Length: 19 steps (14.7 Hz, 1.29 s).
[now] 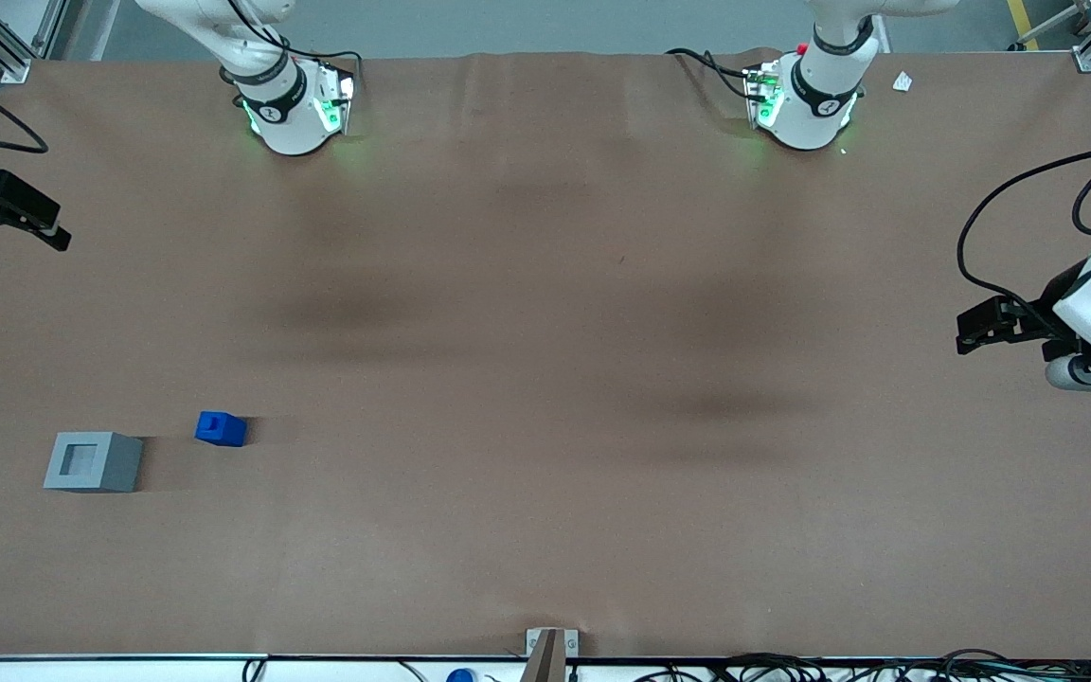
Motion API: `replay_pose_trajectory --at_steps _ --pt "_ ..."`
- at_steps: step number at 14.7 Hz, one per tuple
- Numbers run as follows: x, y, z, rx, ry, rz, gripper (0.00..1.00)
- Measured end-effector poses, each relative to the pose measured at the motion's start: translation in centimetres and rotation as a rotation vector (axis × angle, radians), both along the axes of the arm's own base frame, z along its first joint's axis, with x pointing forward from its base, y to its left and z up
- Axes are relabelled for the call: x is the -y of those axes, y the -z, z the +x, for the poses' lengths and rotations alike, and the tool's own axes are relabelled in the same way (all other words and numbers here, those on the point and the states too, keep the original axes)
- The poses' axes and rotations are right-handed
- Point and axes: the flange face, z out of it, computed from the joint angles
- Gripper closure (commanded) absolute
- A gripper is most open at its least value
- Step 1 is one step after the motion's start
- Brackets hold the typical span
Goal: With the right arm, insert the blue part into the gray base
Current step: 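Move the open right gripper toward the blue block, then lower the right gripper over the blue block and close on it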
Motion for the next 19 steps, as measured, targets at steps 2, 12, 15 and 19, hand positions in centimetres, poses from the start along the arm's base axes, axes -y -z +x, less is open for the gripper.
replay_pose_trajectory --at_steps 2,12,15,19 --pt "0.0 0.0 0.0 0.0 0.001 0.0 0.0" --pt "0.9 2.1 1.0 -0.05 0.01 -0.014 0.0" --pt "1.1 3.7 2.3 -0.051 0.011 -0.037 0.0" --pt "1.1 9.4 6.2 -0.06 0.021 -0.033 0.0"
